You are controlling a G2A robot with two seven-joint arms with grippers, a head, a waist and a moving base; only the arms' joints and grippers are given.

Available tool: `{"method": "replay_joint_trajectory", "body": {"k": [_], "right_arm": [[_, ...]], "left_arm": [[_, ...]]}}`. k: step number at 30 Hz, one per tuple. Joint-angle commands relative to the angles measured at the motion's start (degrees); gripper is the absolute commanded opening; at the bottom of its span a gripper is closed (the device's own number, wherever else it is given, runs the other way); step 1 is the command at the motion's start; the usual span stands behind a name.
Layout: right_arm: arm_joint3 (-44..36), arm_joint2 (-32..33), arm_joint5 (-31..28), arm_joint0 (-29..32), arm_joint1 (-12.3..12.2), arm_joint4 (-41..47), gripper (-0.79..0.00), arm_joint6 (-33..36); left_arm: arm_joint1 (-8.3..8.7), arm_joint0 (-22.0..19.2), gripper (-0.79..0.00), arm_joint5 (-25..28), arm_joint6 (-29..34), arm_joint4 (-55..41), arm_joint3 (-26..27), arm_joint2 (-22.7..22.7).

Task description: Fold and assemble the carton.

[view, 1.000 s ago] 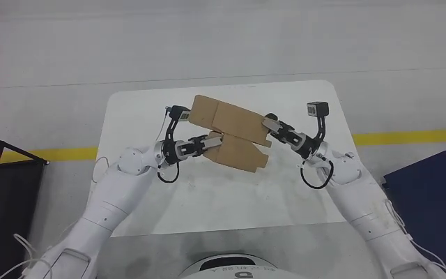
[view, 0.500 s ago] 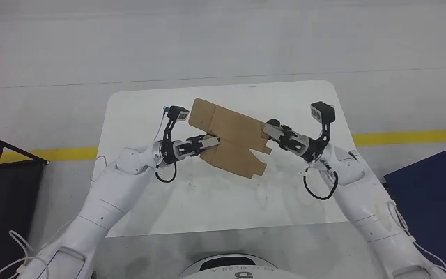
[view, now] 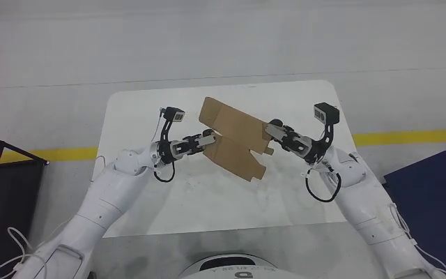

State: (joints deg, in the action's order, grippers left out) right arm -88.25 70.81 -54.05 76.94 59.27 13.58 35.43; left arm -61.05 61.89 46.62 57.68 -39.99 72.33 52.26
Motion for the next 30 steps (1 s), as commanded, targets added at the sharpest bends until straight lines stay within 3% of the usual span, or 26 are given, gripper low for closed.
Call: {"method": "replay_joint_trajectory", "body": {"k": [1,19,30], "right_arm": [[0.0,-0.3,0.2,-0.2,0.0,0.1,-0.785,0.5],[-1.6,-0.8,0.9,-0.2,-0.1,-2.0,-0.785,1.5],[-1.3,0.2,-0.6,-0.6,-0.5,-10.6,-0.785,3.5]], "left_arm": [[0.04,-0.3,-0.785,0.2,-0.2,-0.2,-0.3,-0.5],[0.05,-3.0,-0.785,0.0,-0.1,-2.5,-0.9,-5.2],[0.82,-3.6,-0.785,0.1,-0.1,-2.8,-0.4,-5.6]]}}
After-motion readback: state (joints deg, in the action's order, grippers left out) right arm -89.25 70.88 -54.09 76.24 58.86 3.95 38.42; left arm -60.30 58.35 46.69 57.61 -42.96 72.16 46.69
